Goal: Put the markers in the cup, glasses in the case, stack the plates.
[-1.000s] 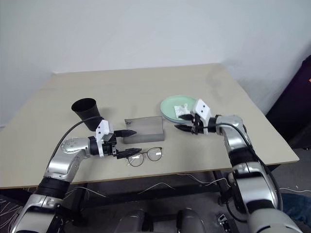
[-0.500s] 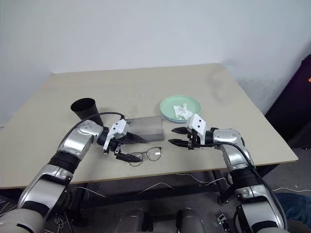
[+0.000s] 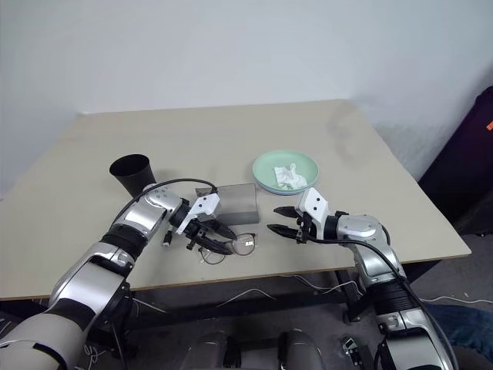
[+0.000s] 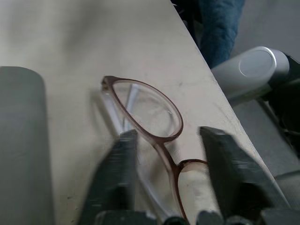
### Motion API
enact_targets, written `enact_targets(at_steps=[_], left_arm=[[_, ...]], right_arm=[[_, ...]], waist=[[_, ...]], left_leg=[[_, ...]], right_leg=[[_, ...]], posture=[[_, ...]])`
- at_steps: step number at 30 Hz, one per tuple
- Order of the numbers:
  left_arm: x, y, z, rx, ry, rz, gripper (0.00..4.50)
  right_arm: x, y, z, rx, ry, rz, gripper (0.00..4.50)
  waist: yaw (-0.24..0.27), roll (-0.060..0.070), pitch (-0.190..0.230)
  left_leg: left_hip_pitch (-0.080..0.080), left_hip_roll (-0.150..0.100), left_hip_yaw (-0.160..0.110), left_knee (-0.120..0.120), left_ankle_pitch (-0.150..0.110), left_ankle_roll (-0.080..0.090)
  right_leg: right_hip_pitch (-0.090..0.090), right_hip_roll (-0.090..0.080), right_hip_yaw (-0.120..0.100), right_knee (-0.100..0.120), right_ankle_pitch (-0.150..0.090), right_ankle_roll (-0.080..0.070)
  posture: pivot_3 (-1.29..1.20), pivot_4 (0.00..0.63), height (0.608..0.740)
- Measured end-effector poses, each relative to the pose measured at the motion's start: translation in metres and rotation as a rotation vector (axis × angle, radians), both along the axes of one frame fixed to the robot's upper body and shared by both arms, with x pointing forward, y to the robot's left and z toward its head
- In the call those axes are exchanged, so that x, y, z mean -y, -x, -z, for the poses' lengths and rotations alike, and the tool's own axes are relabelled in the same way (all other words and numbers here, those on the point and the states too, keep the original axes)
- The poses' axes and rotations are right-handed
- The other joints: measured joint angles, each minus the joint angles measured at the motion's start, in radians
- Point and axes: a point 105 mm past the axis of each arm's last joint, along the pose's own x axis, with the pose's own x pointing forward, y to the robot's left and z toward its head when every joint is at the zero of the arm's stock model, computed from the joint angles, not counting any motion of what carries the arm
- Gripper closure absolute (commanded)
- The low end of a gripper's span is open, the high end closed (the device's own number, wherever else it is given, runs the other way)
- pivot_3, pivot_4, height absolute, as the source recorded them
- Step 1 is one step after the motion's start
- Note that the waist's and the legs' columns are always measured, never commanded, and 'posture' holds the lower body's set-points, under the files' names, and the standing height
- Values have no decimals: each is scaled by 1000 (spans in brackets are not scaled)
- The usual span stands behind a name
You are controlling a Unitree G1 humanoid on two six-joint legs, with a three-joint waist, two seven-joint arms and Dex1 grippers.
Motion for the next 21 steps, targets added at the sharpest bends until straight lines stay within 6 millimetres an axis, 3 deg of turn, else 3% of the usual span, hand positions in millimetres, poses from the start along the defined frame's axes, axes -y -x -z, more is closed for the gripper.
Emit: enact_targets(at_steps=[10,16,21], left_arm=[[-2,0,2,11,-27,14,3205],[0,-2,-4,10,-8,10,4485],[0,-3,-6,10,0,3,4485]], right_arm=[[-1,0,-3,10,-18,16,2196],[-1,-1,-3,15,-20,25,2196],[-2,-1,-3,14,-21,22,2196]], waist=[[0,-1,1],[0,-1,0],[0,0,0]], left_leg=[[0,0,-1,1,0,0],[1,0,-1,1,0,0],[0,3,-5,2,0,0]], right_leg=[[1,0,0,0,0,0],[3,0,-1,0,0,0],[6,1,-6,-5,0,0]], posture=[[0,0,740],[0,0,740],[0,0,740]])
